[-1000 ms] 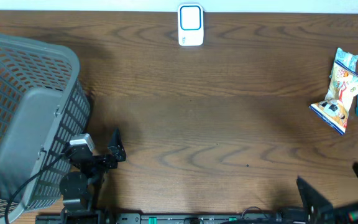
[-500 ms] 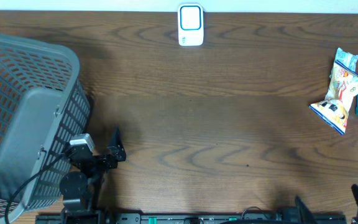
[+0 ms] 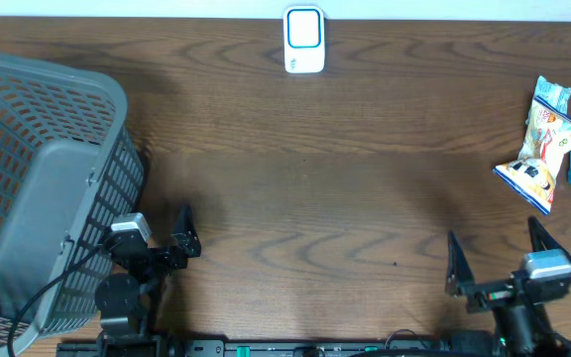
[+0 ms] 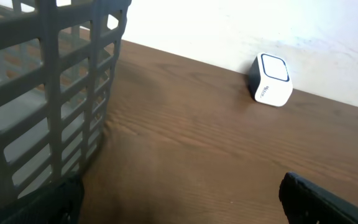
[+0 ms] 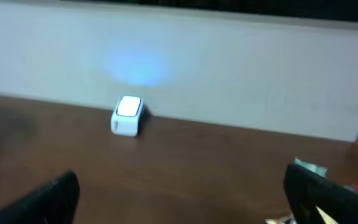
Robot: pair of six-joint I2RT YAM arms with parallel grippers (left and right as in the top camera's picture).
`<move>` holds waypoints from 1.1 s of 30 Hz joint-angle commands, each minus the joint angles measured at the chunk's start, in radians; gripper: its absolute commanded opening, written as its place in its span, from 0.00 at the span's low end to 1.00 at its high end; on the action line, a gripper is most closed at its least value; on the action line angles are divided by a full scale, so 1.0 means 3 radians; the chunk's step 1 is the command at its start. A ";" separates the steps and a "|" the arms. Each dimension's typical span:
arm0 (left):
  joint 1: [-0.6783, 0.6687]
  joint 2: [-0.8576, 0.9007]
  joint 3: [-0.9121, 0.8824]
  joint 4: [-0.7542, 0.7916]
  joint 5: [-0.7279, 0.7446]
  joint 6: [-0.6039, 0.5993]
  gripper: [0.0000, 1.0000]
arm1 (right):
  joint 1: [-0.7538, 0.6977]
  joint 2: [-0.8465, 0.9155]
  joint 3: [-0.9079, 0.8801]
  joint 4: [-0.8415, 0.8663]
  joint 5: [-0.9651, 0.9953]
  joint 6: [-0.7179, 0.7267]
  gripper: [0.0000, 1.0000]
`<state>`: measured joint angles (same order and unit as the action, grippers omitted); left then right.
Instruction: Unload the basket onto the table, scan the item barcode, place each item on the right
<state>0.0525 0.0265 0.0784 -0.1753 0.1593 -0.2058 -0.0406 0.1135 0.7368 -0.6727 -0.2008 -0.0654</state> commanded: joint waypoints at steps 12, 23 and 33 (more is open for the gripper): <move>0.0008 -0.0004 -0.0052 -0.0083 0.0055 0.0008 1.00 | 0.0018 -0.0361 -0.1606 0.1339 0.0037 -0.0009 0.99; 0.0008 -0.0004 -0.0052 -0.0083 0.0055 0.0008 1.00 | 0.0018 -0.0362 -0.2210 0.1976 0.0037 -0.0009 0.99; 0.0008 -0.0004 -0.0052 -0.0083 0.0055 0.0008 1.00 | 0.0018 -0.0362 -0.2438 0.2063 0.0027 -0.0009 0.99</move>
<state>0.0525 0.0265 0.0784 -0.1753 0.1593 -0.2058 -0.0406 0.0120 0.0135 -0.0555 -0.2008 -0.0654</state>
